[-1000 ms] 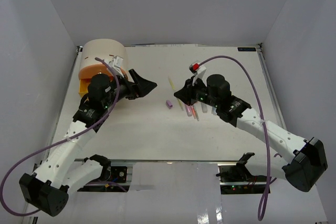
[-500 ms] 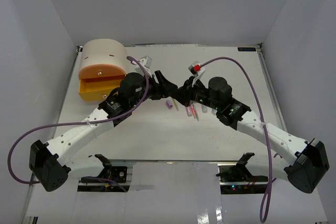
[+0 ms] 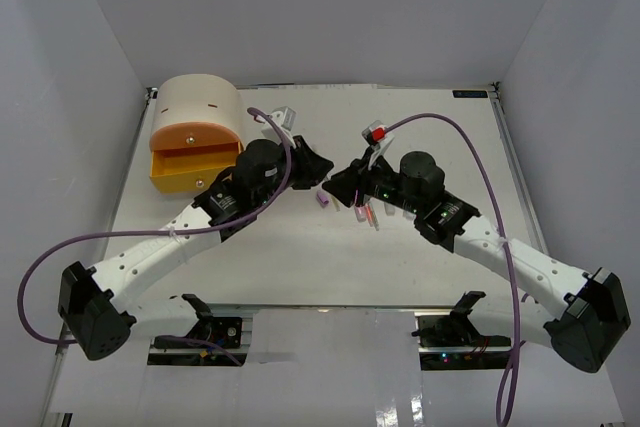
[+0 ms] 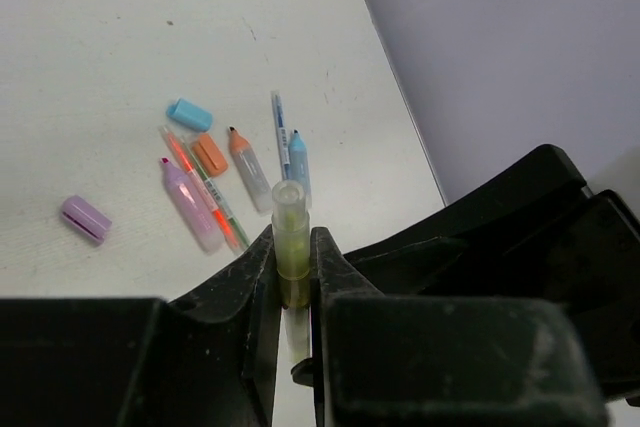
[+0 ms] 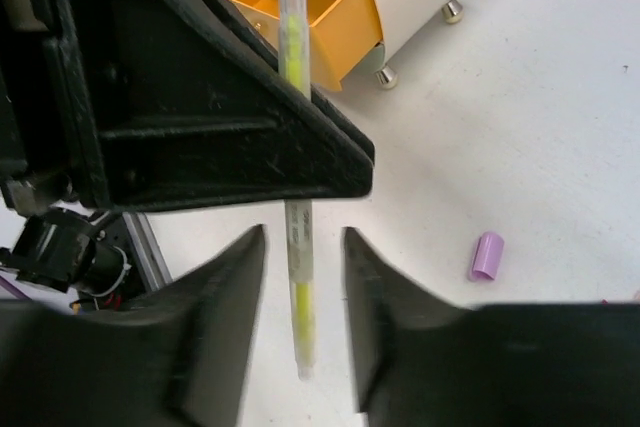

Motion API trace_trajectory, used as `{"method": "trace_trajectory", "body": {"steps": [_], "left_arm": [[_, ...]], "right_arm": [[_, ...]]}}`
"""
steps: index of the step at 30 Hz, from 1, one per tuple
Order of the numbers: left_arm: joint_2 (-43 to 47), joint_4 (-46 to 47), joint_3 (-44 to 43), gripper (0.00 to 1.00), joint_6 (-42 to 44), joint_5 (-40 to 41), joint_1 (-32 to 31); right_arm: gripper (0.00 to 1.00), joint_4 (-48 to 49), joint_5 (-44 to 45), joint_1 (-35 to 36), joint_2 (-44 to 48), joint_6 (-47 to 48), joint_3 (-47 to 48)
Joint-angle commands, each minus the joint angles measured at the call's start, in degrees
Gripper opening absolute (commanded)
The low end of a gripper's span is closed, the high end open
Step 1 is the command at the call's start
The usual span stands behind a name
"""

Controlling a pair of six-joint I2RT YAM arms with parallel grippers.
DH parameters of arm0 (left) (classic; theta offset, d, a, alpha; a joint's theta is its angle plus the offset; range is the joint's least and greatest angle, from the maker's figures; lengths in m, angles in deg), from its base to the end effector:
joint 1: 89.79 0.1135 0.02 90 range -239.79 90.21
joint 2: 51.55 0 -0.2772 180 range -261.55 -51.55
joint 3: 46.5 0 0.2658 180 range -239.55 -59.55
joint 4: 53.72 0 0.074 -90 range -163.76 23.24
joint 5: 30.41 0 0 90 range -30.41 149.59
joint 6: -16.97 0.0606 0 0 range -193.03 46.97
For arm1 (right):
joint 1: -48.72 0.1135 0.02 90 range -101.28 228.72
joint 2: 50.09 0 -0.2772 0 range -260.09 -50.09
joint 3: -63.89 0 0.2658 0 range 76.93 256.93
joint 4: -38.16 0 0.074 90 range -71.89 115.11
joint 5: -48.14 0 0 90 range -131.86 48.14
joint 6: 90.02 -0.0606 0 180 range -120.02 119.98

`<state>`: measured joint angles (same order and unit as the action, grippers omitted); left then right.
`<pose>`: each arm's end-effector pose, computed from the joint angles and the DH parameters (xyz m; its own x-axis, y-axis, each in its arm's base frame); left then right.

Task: Sort the stationery into containers
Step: Place the pen in the storage box.

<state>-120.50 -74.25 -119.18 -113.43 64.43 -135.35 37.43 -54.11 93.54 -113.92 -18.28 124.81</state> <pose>0.2237 -0.2208 0.3507 -0.5786 -0.3324 -0.7448 0.3676 0.7090 -0.6019 0.2010 0.2179 0.3403 -0.3057 0.1279 -0.9435 -0.7827 0.5305 0.3255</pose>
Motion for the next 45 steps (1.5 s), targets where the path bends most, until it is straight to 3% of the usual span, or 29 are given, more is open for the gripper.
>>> {"method": "trace_trajectory", "body": {"steps": [1,2,5,8,14,18,26,37,45], "left_arm": [[3.55,0.37,-0.57,0.19,1.47,4.73,-0.14],[3.99,0.11,-0.31,0.18,1.47,6.04,-0.06],[6.54,-1.91,0.74,0.17,1.47,13.16,0.03],[10.14,-3.41,2.5,0.17,0.86,19.06,2.48],[19.37,-4.82,7.51,0.15,-4.77,21.26,17.77],[22.8,-3.94,11.11,0.13,-7.23,24.16,27.86],[21.49,2.11,15.25,0.13,-14.52,22.94,39.13],[14.28,9.5,17.01,0.15,-17.17,21.17,42.04],[11.56,10.39,18.24,0.3,-17.08,20.21,42.31]], "right_arm": [[0.48,1.31,0.99,0.36,2.13,0.07,-0.68],[0.6,0.96,1.61,0.36,2.48,0.24,-0.85],[0.76,-1.94,4.86,0.18,4.33,0.94,-1.56],[0.87,-3.79,8.02,0.18,7.31,1.21,-3.66],[0.98,-6.95,14.62,0.18,14.08,1.38,-8.67],[0.95,-8.71,18.05,0.1,18.2,1.65,-11.05],[0.92,-11.0,20.77,0.01,23.39,2.79,-13.6],[0.9,-12.23,22.97,-0.17,27.53,3.58,-16.5],[0.9,-14.51,25.34,-0.26,28.68,4.29,-17.03]]}}
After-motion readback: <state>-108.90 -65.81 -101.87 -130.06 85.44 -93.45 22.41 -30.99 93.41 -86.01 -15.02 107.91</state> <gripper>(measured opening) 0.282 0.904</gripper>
